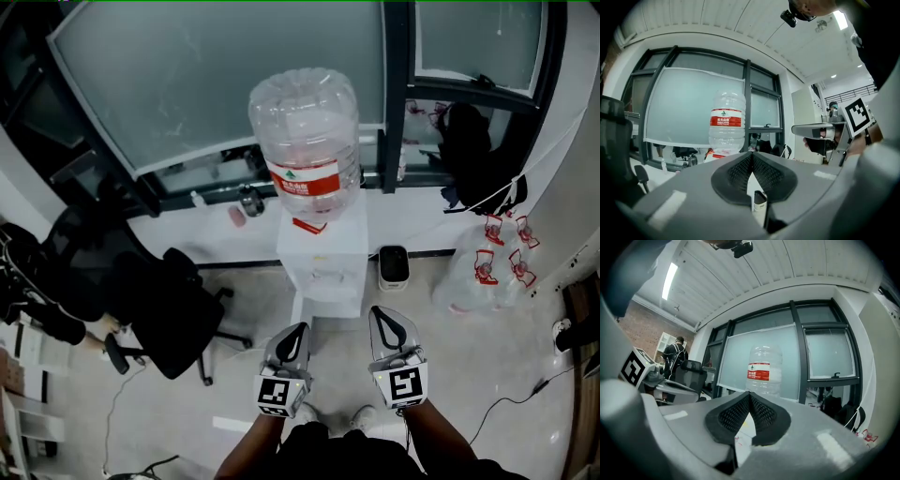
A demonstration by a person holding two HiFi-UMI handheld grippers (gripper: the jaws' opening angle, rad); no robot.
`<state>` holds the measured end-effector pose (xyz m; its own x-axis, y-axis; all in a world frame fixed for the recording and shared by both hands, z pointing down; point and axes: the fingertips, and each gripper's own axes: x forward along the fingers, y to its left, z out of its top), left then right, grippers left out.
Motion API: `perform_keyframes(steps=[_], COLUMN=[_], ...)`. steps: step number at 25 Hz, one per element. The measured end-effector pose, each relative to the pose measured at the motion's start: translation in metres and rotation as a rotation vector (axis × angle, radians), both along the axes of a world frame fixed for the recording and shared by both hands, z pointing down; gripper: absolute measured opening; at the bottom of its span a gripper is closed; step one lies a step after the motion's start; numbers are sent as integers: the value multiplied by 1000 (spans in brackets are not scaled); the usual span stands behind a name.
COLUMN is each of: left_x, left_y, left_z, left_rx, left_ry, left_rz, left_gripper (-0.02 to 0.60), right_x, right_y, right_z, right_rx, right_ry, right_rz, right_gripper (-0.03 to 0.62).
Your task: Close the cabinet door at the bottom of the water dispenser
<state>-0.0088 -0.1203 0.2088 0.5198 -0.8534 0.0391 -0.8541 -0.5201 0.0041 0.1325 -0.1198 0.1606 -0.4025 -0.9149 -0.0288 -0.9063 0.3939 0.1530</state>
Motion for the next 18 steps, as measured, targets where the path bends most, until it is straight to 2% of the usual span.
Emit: perform_keyframes(steps=[12,18], left_x=[-46,-64], left_y=[-17,-23], left_z=[31,78], left_rx=[-52,-97], left_ry=[3,17], left_rz=[-51,-58], left_gripper=[20,20], right_x=[-31,-48], right_y=[-17,-27], right_z=[34,82], right_rx=[-62,-100], right_ry=[41,39], right_rz=[-10,-13], right_gripper=[5,5])
